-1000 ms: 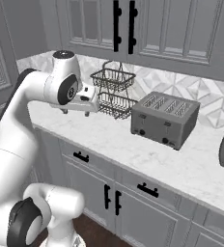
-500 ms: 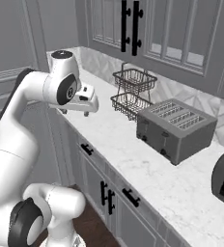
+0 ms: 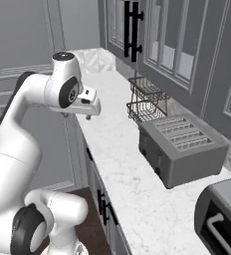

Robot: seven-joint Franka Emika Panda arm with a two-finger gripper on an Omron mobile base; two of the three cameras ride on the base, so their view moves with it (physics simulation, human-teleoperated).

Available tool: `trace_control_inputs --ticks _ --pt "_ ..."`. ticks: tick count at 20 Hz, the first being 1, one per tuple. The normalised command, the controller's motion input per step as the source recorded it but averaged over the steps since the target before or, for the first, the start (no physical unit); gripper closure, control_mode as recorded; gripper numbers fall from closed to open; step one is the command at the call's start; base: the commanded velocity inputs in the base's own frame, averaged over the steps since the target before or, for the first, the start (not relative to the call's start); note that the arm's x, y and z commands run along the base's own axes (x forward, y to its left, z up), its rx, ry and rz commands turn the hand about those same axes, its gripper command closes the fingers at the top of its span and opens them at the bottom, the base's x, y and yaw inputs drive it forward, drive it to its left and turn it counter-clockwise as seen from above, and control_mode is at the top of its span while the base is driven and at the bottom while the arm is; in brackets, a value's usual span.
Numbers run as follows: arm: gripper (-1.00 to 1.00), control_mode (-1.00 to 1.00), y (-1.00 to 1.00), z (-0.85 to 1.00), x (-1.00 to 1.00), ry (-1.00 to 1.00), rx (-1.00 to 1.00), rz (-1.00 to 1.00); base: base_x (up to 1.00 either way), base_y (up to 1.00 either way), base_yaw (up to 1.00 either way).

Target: Take a straw from the drawer in front and place it inside the glass cup on the dining counter.

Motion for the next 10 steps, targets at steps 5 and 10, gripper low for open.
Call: trace_control_inputs --ticks 5,10 --pt "-1.0 -1.0 -0.06 -0.02 0.0 0.0 0.0 0.07 0.07 -0.58 0.32" --pt "-1.0 -1.0 0.33 -0.05 0.0 0.02 -0.05 0.2 0.0 0.0 0.0"
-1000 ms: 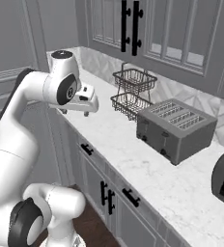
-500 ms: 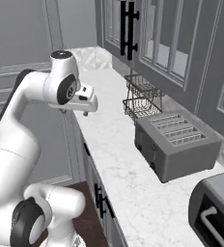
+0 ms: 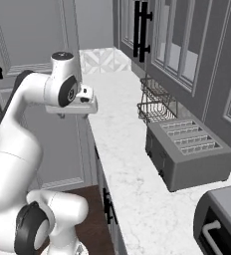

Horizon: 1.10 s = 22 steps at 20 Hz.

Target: Take a straw from the drawer in front and place it inside the glass cup on the dining counter.

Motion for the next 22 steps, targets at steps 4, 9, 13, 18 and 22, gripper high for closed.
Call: trace_control_inputs --ticks 4,9,13,18,22 --pt "-1.0 -1.0 0.98 -0.35 0.29 0.04 -0.24 0.04 0.0 0.0 0.0" --pt "-1.0 -1.0 0.89 -0.58 0.4 0.01 -0.33 0.0 0.0 0.0 0.0" --pt "-1.0 -1.0 0.58 -0.73 0.33 0.0 -0.38 0.0 0.0 0.0 0.0" --pt "-1.0 -1.0 0.58 -0.79 0.4 0.0 -0.41 0.0 0.0 0.0 0.0" --pt "-1.0 -1.0 0.38 -0.76 0.38 0.02 -0.4 0.0 0.0 0.0 0.0"
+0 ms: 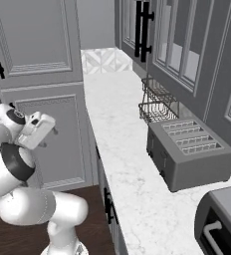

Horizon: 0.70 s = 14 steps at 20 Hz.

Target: Take a straw from the drawer in front and place it inside the glass cup on the dining counter.

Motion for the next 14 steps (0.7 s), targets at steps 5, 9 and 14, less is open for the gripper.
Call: trace_control_inputs --ticks 5,9,14 --pt "-1.0 -1.0 0.0 -0.71 0.35 0.03 -0.25 0.0 0.0 0.0 0.0" --pt "-1.0 -1.0 -0.06 -0.65 0.4 -0.01 -0.23 0.0 0.0 0.0 0.0" --pt "-1.0 -1.0 -0.19 -0.51 0.43 -0.02 -0.18 0.0 0.0 0.0 0.0"
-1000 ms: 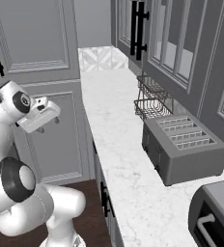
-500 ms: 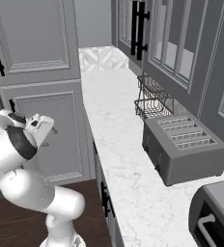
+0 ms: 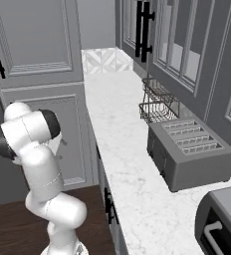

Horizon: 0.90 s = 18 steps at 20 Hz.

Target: Take a straw from the drawer in front and place it inside the glass cup on the dining counter.

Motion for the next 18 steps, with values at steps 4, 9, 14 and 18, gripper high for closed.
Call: trace_control_inputs --ticks 4,9,14,18 --pt "-1.0 -1.0 -0.18 -0.35 0.41 -0.02 -0.05 0.0 0.0 0.0 0.0" --pt "-1.0 -1.0 -0.34 -0.27 0.47 -0.01 -0.02 0.0 0.0 0.0 0.0" --pt "-1.0 -1.0 -0.53 -0.27 0.53 0.0 0.0 0.0 0.0 0.0 0.0" --pt "-1.0 -1.0 -0.59 -0.28 0.29 -0.01 0.0 0.0 0.0 0.0 0.0"
